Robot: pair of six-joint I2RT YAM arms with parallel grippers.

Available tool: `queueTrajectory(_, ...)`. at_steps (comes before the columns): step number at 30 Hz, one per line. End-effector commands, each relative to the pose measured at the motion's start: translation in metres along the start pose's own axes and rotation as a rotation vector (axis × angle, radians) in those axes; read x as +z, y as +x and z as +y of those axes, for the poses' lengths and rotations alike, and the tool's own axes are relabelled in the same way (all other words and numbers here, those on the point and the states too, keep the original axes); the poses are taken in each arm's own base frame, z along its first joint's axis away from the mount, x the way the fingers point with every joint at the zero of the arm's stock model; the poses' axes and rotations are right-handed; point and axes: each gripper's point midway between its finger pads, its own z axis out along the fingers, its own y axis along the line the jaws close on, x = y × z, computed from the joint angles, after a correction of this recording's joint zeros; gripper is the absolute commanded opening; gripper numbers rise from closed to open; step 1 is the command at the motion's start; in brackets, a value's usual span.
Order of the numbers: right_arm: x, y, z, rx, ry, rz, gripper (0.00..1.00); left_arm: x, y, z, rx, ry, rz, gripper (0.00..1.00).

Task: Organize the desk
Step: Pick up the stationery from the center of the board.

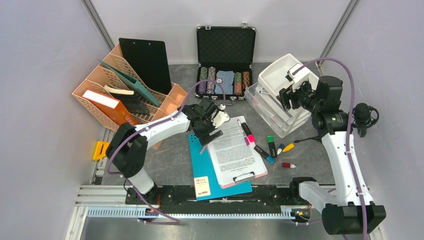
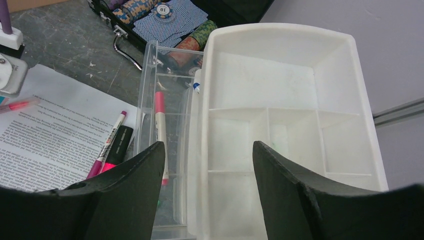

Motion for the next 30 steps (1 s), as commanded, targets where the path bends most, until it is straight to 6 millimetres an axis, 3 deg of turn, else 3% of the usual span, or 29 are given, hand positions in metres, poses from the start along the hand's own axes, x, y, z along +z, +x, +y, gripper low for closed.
queueTrajectory(1,-0.002,-0.015,-0.002,-0.015,0.029,-0.083,0.71,0.008,-0.013,-0.004,-0.056,0.016,-0.053,0.85)
queueTrajectory(8,-0.002,-0.015,-0.005,-0.020,0.040,-0.072,0.70,0.018,0.001,-0.020,-0.077,0.083,-0.014,0.71)
queueTrajectory(17,-0.002,-0.014,-0.008,-0.023,0.050,-0.063,0.70,0.029,0.016,-0.037,-0.050,0.129,0.035,0.61)
queueTrajectory(21,0.001,-0.009,-0.007,-0.012,0.046,-0.049,0.70,0.034,0.021,-0.046,-0.023,0.159,0.060,0.44)
queueTrajectory(25,0.001,-0.008,-0.008,-0.015,0.047,-0.048,0.70,0.028,0.016,-0.043,0.003,0.158,0.064,0.23)
queueTrajectory(30,0.000,-0.012,-0.009,-0.022,0.050,-0.051,0.70,-0.002,-0.018,-0.016,0.123,0.066,-0.002,0.02)
